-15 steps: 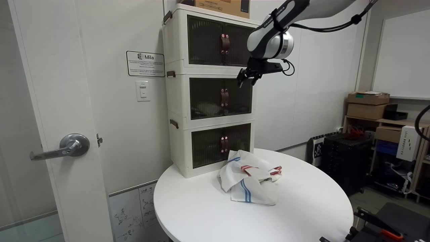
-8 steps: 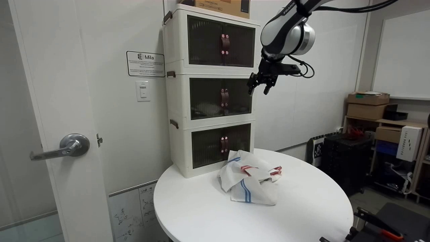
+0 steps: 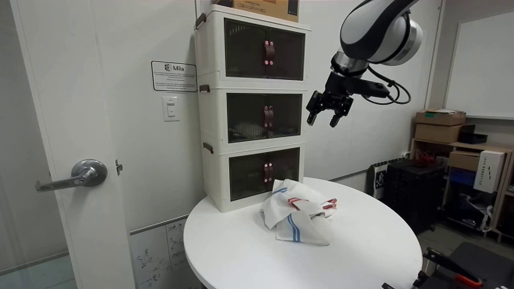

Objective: Close the 2nd drawer doors.

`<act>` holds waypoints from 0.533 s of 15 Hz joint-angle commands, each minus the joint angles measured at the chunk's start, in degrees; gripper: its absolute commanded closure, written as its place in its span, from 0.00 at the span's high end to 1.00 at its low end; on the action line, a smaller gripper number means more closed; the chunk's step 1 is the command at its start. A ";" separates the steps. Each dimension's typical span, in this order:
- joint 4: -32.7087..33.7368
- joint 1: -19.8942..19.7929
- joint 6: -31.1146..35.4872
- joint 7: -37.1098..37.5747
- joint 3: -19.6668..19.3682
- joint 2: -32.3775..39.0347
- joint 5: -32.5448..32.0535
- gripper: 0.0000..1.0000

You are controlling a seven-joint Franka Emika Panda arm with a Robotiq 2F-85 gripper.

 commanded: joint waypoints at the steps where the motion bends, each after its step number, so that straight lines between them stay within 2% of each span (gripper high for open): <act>1: -7.36 2.89 -1.56 0.50 -0.24 -10.26 3.22 1.00; 4: -9.37 1.90 -5.01 1.69 1.58 -14.62 0.13 1.00; 5: -7.13 2.70 -2.92 0.18 0.29 -10.43 1.12 1.00; 8: -8.65 2.62 -4.07 0.29 0.81 -13.30 0.89 1.00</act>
